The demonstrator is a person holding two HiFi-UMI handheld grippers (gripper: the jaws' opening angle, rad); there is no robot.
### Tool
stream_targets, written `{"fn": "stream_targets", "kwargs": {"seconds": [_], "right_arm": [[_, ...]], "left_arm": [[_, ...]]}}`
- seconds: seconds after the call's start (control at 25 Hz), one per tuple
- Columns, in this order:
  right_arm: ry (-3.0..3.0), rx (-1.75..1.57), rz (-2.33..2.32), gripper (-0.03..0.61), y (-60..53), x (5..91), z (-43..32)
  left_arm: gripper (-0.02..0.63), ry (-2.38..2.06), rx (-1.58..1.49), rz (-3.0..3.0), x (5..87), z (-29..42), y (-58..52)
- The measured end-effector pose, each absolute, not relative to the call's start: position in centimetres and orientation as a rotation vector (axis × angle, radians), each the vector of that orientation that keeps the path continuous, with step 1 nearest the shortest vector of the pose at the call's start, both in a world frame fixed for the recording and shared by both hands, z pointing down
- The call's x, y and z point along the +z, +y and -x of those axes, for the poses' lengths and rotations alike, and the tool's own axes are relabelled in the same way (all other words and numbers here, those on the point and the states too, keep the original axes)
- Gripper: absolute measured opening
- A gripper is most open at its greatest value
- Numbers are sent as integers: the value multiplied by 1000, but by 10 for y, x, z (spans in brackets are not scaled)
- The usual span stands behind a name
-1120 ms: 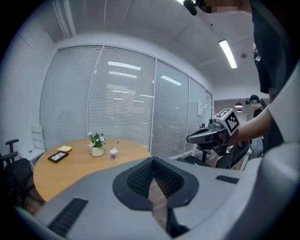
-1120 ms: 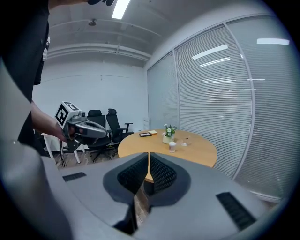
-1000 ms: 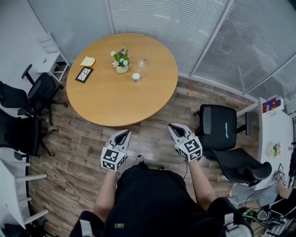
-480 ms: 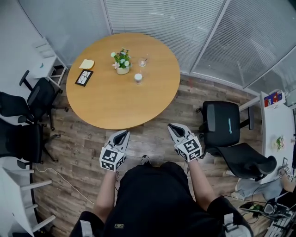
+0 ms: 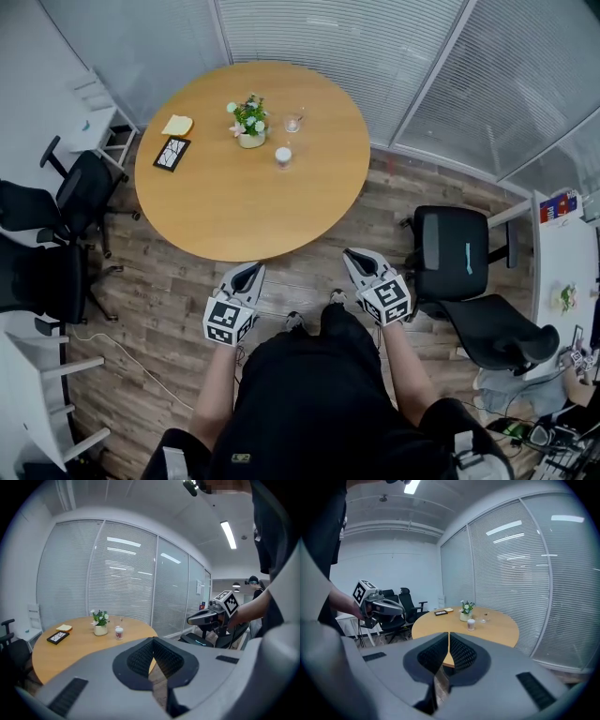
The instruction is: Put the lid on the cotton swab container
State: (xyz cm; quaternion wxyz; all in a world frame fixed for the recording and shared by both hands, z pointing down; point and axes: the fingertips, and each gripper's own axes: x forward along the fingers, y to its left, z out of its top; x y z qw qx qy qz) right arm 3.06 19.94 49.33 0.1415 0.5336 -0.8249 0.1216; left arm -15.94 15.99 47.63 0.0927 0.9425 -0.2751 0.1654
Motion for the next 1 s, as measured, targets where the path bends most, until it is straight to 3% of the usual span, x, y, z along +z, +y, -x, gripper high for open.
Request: {"fn": "stream_targets", "kwargs": {"seconds": [1.0], "right_arm": [[-2508, 374, -1242, 9, 119, 516, -83]], "left_arm": [[8, -1114, 507, -2670, 467, 114, 106]]}}
